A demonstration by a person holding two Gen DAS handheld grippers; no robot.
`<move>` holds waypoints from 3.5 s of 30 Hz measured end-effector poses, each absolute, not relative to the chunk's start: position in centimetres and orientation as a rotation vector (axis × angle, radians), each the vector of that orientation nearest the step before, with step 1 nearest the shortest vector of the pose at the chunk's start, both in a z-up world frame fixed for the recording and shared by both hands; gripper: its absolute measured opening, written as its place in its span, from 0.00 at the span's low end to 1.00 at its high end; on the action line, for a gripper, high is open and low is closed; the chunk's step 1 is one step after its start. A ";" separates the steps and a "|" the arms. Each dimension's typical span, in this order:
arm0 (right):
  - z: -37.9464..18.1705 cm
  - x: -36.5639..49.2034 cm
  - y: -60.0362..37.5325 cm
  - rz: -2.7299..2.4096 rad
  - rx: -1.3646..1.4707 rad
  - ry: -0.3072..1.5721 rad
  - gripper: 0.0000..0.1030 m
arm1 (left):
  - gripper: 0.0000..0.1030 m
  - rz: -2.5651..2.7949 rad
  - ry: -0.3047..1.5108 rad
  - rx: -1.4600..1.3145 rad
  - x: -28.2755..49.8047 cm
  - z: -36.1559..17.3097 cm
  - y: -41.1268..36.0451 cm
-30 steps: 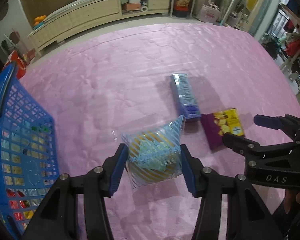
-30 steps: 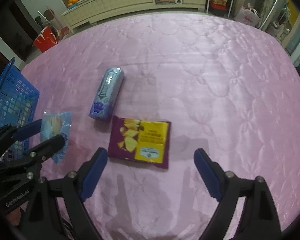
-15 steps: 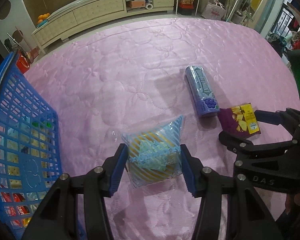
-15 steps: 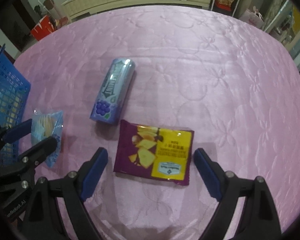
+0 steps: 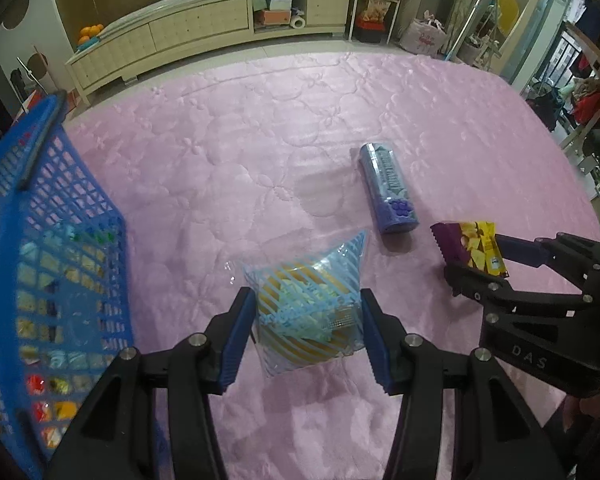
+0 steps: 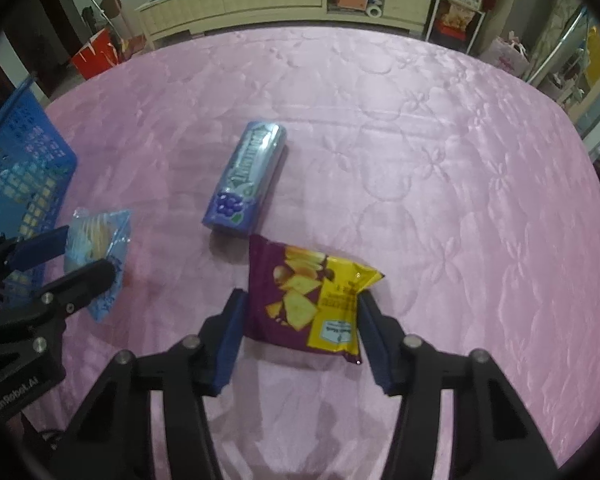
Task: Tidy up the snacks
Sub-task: 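Lift and carry the clear bag and chip pack over the basket with both tools, then open the right tool to drop the chip pack into the basket while the left tool holds the clear bag, then lower the clear bag into the basket and open the left tool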
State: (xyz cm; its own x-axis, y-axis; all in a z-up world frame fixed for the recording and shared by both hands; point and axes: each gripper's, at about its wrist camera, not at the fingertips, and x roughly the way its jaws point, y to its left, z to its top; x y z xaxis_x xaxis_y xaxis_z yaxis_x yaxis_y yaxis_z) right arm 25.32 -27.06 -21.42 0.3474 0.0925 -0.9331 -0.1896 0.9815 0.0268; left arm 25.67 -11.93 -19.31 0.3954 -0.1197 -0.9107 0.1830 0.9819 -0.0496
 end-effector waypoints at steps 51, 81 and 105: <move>-6.8 17.5 -6.8 0.525 -0.247 0.931 0.57 | 0.48 0.020 0.906 -0.010 13.3 -5.7 8.7; -11.0 20.9 -2.5 0.503 -0.372 1.008 0.88 | 0.48 0.024 0.971 -0.059 15.5 -8.6 11.6; -9.0 19.8 -7.8 0.457 -0.252 1.021 0.88 | 0.48 -0.029 0.964 -0.016 15.9 -7.4 7.6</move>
